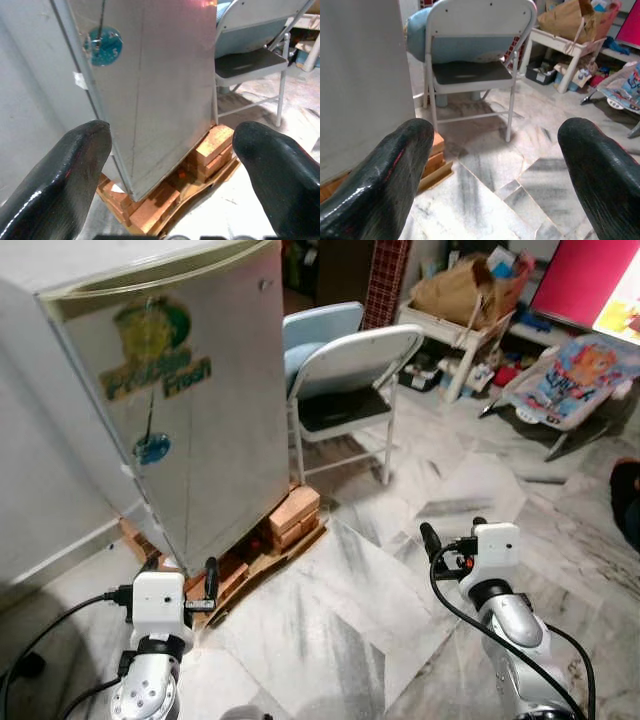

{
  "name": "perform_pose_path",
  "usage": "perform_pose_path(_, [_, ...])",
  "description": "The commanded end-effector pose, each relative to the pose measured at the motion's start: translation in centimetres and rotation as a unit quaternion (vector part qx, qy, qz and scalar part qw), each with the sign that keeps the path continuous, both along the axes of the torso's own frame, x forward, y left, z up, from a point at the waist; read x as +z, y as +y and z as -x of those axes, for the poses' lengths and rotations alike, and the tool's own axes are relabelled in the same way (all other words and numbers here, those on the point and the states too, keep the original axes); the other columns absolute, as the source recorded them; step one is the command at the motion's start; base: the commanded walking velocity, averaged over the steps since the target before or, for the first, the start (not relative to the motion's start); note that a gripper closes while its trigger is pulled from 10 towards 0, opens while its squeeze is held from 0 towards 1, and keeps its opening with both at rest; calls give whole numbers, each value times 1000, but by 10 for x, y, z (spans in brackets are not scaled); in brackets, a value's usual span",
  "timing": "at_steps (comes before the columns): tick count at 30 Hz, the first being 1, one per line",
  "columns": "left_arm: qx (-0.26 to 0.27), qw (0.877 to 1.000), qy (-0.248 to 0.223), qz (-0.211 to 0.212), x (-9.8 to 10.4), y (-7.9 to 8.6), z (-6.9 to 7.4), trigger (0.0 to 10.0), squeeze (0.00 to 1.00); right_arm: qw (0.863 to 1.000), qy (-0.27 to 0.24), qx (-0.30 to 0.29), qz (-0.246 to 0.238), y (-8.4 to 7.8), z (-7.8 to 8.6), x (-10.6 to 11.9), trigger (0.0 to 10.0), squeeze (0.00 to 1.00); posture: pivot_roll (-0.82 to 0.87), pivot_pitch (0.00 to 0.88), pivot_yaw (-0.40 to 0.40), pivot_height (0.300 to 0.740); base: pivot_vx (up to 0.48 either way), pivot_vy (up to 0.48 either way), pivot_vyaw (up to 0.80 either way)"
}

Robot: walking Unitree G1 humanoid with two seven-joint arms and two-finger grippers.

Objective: Restocking fridge

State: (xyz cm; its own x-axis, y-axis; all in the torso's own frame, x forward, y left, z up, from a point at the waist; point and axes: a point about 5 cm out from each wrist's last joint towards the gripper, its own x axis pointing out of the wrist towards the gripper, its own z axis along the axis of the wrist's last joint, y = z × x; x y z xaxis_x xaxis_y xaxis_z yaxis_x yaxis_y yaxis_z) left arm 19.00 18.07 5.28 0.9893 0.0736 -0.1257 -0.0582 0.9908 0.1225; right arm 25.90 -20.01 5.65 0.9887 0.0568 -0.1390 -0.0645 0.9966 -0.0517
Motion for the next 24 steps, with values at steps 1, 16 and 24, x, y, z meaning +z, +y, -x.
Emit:
perform_pose_path(1, [-5,1000,-10,0,6,-1,-5,10000,0,1000,4,-8,2,-1,-4,1,10000,0,52,25,-17,740,0,0,0])
perform_pose_path(16, [-11,1000,-18,2,10,-3,-11,10000,0,1000,2,22,-21,18,-5,5,10000,0,55,40,-28,740,0,362,0])
perform_pose_path(24, [-11,1000,-18,3,10,-4,-12,10000,0,999,-12,41,8,22,-10,10,10000,0,51,42,-27,740,0,478,0])
